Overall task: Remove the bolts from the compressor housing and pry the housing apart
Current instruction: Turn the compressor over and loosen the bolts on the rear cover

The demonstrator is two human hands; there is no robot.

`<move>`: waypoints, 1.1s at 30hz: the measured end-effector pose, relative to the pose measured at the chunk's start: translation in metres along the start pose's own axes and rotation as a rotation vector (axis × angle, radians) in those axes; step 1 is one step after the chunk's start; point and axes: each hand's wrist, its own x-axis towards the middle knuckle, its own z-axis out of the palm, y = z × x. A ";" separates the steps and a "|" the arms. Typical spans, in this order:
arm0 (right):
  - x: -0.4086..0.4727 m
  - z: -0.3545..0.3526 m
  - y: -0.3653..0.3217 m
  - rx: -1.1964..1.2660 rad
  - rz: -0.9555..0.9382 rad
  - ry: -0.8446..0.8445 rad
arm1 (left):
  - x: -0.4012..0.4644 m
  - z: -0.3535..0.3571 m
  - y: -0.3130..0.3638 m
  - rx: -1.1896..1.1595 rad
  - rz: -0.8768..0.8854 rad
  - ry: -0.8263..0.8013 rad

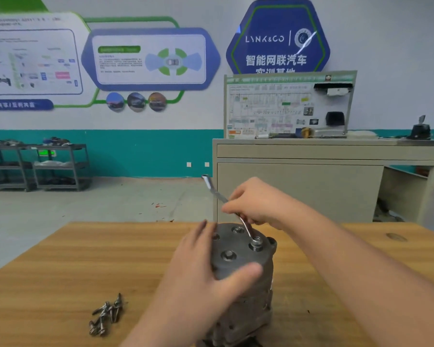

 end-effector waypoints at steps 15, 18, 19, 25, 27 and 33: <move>-0.064 0.022 0.063 0.272 -1.062 0.322 | 0.030 -0.021 -0.011 0.259 -0.090 -0.188; -0.054 0.022 0.080 0.914 -0.707 0.301 | 0.030 -0.033 -0.004 0.347 -0.090 -0.271; -0.048 0.020 0.084 1.113 -0.508 0.257 | 0.032 -0.034 0.000 0.361 -0.078 -0.286; -0.026 -0.004 0.099 1.445 0.164 0.019 | 0.034 -0.009 0.018 0.499 -0.078 -0.325; -0.029 -0.008 0.097 1.484 0.197 -0.028 | 0.027 -0.009 0.015 0.469 -0.071 -0.302; -0.036 -0.003 0.072 1.363 0.136 0.023 | 0.011 -0.013 0.010 0.361 -0.039 -0.261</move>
